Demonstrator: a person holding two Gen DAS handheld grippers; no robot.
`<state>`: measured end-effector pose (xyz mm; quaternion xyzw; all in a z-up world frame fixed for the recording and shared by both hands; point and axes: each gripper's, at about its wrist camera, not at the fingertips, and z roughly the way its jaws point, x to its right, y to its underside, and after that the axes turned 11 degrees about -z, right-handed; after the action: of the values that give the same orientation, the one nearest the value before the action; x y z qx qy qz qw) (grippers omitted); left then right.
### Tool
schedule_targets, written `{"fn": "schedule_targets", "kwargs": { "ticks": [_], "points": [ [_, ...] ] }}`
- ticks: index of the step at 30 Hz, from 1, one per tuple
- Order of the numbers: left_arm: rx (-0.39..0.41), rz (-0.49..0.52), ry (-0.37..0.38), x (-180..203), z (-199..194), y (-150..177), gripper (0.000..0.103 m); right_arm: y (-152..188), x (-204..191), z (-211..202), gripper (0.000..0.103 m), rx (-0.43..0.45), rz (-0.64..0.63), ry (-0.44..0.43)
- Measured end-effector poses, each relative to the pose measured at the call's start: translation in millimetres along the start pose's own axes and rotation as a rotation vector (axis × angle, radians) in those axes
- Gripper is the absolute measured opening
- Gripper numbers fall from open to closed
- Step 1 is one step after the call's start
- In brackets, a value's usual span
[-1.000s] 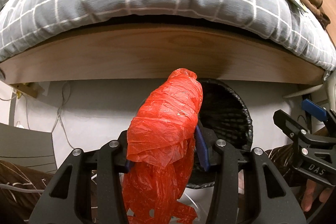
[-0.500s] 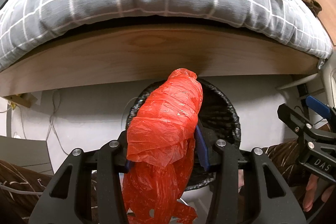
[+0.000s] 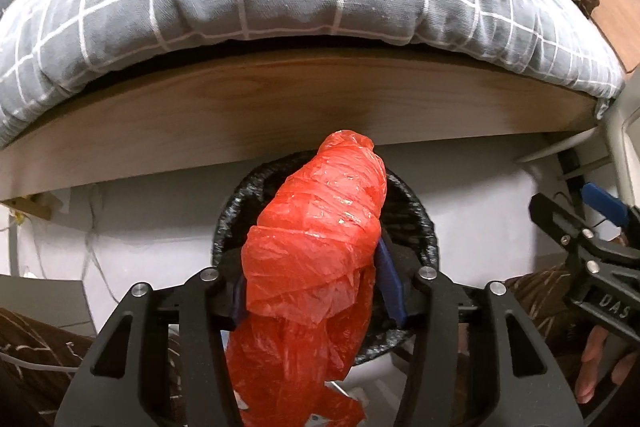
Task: Collect trash
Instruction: 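Open the right tool over the bin while the left tool releases the red bag, then raise both tools back toward the remaining trash on the bed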
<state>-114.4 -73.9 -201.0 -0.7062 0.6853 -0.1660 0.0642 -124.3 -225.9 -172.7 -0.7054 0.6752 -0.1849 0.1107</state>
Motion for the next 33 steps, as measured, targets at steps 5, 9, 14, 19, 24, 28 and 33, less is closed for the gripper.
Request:
{"fn": "schedule_targets", "kwargs": {
  "ticks": [5,9,14,19,24,28,33],
  "points": [
    [0.024,-0.009,-0.018,-5.4,-5.0,-1.2,0.073,-1.9,-3.7,-2.6,0.094,0.015,-0.009,-0.006],
    [0.067,-0.013,-0.043,-9.2,-13.6,-6.0,0.086,-5.9,-6.9,-9.4,0.094,0.038,-0.011,-0.011],
    [0.116,-0.041,-0.059,-23.0,-38.5,-18.6,0.094,-16.4,-10.8,-28.4,0.094,0.085,-0.018,-0.013],
    [0.161,-0.064,-0.044,-27.4,-68.3,-21.5,0.096,-27.6,-16.9,-51.9,0.094,0.137,-0.05,-0.009],
    [0.207,-0.081,-0.034,-33.6,-96.2,-31.8,0.096,-40.7,-19.5,-74.8,0.094,0.187,-0.06,-0.014],
    [0.247,-0.086,-0.039,-36.7,-116.0,-38.4,0.096,-51.0,-21.5,-90.5,0.094,0.22,-0.075,-0.009],
    [0.284,-0.102,-0.037,-43.9,-132.9,-44.0,0.096,-61.8,-25.1,-108.7,0.094,0.254,-0.098,-0.007]
  ]
}}
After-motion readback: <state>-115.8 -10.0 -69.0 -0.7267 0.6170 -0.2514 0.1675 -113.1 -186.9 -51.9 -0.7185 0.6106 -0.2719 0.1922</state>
